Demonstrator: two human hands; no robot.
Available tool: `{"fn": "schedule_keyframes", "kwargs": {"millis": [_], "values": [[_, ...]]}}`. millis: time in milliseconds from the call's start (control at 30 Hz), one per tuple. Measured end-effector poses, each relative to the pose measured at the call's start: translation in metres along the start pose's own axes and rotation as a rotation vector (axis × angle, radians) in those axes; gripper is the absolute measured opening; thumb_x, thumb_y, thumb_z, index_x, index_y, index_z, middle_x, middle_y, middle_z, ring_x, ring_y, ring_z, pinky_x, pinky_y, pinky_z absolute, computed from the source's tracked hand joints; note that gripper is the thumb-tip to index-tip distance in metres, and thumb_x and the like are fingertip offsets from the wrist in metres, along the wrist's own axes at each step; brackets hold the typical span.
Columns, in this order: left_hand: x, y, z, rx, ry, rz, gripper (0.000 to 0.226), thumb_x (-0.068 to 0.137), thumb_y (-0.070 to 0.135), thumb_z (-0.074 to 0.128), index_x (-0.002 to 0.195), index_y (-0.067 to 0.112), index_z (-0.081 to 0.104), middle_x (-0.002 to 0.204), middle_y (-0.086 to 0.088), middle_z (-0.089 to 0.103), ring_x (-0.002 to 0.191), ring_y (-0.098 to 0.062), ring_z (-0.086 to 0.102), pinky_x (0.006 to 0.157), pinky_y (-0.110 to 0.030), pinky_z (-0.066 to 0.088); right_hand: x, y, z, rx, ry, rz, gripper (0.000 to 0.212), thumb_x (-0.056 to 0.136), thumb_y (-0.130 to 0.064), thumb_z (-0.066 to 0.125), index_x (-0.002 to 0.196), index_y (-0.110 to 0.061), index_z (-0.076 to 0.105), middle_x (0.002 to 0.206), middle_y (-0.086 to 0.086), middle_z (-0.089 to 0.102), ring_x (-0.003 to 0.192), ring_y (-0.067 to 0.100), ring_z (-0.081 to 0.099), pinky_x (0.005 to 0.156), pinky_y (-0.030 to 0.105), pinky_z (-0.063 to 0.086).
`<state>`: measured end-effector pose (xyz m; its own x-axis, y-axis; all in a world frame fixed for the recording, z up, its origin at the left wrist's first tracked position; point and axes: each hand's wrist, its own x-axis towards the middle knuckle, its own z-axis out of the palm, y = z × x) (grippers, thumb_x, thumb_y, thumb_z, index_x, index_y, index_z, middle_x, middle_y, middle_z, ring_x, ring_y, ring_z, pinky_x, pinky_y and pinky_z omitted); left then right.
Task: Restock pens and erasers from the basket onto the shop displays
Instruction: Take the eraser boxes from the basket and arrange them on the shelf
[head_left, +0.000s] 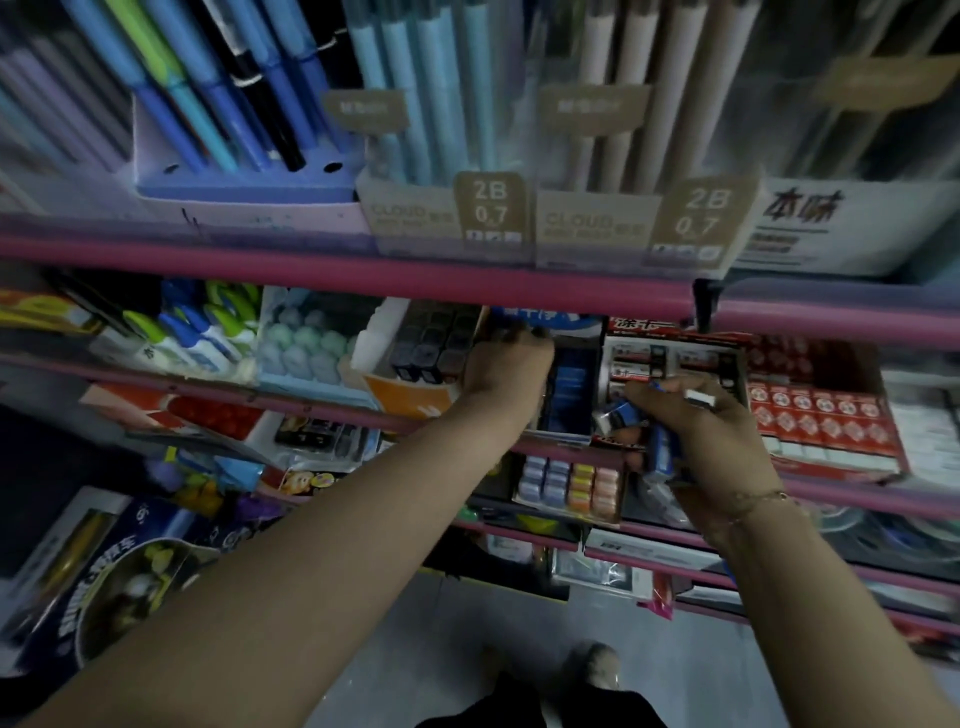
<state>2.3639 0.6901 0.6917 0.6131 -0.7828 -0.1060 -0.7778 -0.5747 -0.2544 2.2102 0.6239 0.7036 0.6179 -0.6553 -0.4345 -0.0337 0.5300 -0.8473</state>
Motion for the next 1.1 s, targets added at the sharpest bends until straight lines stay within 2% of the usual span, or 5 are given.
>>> {"fn": "schedule_keyframes", "kwargs": {"millis": [333, 533, 633, 833, 1100], "values": [[-0.008, 0.002, -0.002, -0.32, 0.089, -0.147, 0.033, 0.093, 0.008, 0.049, 0.127, 0.008, 0.05, 0.124, -0.013, 0.056, 0.115, -0.032, 0.052, 0.084, -0.036, 0.045, 0.001, -0.005, -0.004, 0.171, 0.03, 0.158, 0.004, 0.082, -0.008, 0.067, 0.084, -0.005, 0.067, 0.077, 0.012, 0.074, 0.062, 0.017, 0.071, 0.041, 0.019, 0.047], [-0.044, -0.003, -0.022, -1.699, -0.148, -0.321, 0.014, 0.087, 0.029, 0.067, 0.097, 0.019, 0.065, 0.08, 0.007, 0.066, 0.056, -0.004, 0.065, 0.049, -0.022, 0.052, 0.008, -0.009, 0.015, 0.258, 0.0, 0.232, 0.009, 0.084, -0.014, 0.066, 0.086, -0.006, 0.063, 0.062, 0.007, 0.068, 0.047, 0.012, 0.063, 0.04, 0.017, 0.046], [-0.052, -0.007, -0.016, -1.774, -0.17, -0.299, 0.006, 0.088, 0.025, 0.066, 0.09, 0.019, 0.067, 0.068, 0.011, 0.068, 0.053, 0.0, 0.062, 0.045, -0.015, 0.045, 0.009, -0.008, 0.026, 0.197, -0.044, 0.218, 0.008, 0.084, -0.015, 0.067, 0.079, -0.008, 0.065, 0.061, 0.005, 0.067, 0.046, 0.012, 0.062, 0.042, 0.018, 0.047], [-0.051, -0.024, -0.003, -1.765, -0.138, -0.459, 0.011, 0.088, 0.022, 0.067, 0.095, 0.014, 0.068, 0.077, -0.001, 0.073, 0.062, -0.006, 0.065, 0.051, -0.02, 0.05, 0.019, -0.007, 0.035, -0.616, -0.091, -0.261, 0.011, 0.081, -0.01, 0.072, 0.091, -0.012, 0.068, 0.046, -0.014, 0.061, 0.037, 0.002, 0.053, 0.04, 0.013, 0.039], [-0.054, -0.024, -0.001, -1.293, 0.055, -0.397, 0.054, 0.089, 0.032, 0.064, 0.135, 0.013, 0.045, 0.104, 0.005, 0.059, 0.071, 0.005, 0.061, 0.06, -0.015, 0.052, 0.047, -0.005, 0.057, -1.674, -0.085, -0.614, 0.03, 0.087, -0.033, 0.061, 0.115, -0.021, 0.064, 0.116, 0.008, 0.062, 0.106, 0.03, 0.058, 0.081, 0.033, 0.048]]}}
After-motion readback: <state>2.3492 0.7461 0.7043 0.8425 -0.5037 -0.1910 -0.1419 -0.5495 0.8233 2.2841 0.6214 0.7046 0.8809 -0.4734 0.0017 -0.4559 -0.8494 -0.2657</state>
